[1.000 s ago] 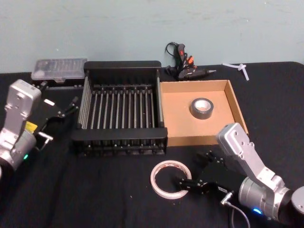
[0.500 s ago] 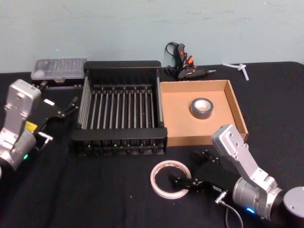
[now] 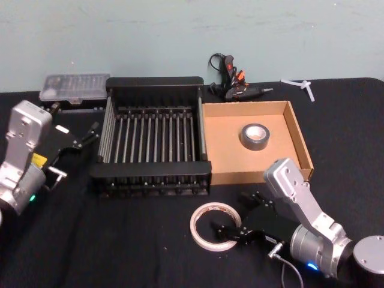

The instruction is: Pick up the white tape and place it into the black box , Pick up the silver tape and place it into the brown box.

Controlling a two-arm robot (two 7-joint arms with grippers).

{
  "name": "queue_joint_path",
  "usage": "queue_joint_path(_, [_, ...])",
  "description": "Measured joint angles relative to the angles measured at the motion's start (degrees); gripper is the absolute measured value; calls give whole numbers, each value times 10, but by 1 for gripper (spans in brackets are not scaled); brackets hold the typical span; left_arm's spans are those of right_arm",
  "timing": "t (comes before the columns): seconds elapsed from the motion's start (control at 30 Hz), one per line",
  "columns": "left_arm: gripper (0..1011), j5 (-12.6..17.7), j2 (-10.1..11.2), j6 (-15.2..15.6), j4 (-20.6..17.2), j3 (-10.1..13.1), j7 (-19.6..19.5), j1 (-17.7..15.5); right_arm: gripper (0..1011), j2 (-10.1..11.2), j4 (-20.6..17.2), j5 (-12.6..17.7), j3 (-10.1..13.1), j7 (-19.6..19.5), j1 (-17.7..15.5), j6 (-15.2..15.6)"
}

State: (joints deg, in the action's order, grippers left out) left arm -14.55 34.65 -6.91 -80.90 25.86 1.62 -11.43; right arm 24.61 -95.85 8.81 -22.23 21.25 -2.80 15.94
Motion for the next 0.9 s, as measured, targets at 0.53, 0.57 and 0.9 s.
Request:
queue_joint_path(0.53, [1001,0,0,0,0,0,0,0,1002,-2,4,-7,0,-2,2,5])
queue_joint_path(0.57, [1001,0,0,0,0,0,0,0,1002,-2,4,-7,0,-2,2,5])
queue_joint_path(0.9, [1001,0,0,0,0,0,0,0,1002,-2,3,-12,-1,-3,1,7])
